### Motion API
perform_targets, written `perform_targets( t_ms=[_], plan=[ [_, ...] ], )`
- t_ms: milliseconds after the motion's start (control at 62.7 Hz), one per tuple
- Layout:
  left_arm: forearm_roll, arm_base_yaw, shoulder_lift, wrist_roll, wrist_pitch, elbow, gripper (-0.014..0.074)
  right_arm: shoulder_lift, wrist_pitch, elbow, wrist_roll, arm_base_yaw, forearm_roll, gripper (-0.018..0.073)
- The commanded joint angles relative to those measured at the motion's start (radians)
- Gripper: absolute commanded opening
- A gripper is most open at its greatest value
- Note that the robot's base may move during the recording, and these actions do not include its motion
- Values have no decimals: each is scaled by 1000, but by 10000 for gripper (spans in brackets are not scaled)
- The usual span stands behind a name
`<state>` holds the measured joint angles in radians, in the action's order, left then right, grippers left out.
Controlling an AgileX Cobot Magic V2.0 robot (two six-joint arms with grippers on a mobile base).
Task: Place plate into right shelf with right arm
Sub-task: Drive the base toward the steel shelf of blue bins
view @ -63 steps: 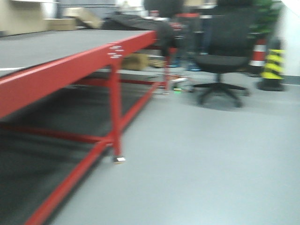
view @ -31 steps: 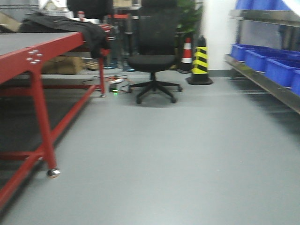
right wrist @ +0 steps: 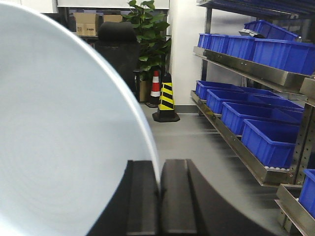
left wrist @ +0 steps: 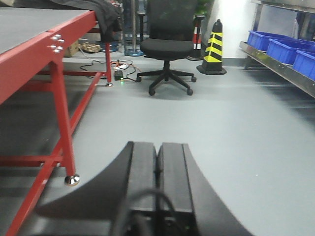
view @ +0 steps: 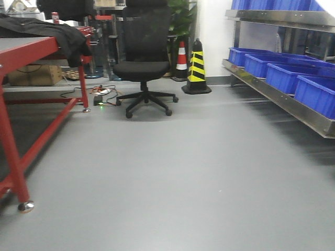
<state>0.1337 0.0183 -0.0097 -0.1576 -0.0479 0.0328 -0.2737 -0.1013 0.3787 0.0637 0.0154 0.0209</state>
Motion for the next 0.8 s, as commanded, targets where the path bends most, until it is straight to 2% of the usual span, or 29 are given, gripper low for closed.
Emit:
perform_targets(
  t_ms=[0,782],
  plan=[
    [8,2,-10,7,90,10,-128,-6,101,28,-4,-7,5,56],
    [8,2,-10,7,90,10,-128,-6,101,28,-4,-7,5,56]
  ],
)
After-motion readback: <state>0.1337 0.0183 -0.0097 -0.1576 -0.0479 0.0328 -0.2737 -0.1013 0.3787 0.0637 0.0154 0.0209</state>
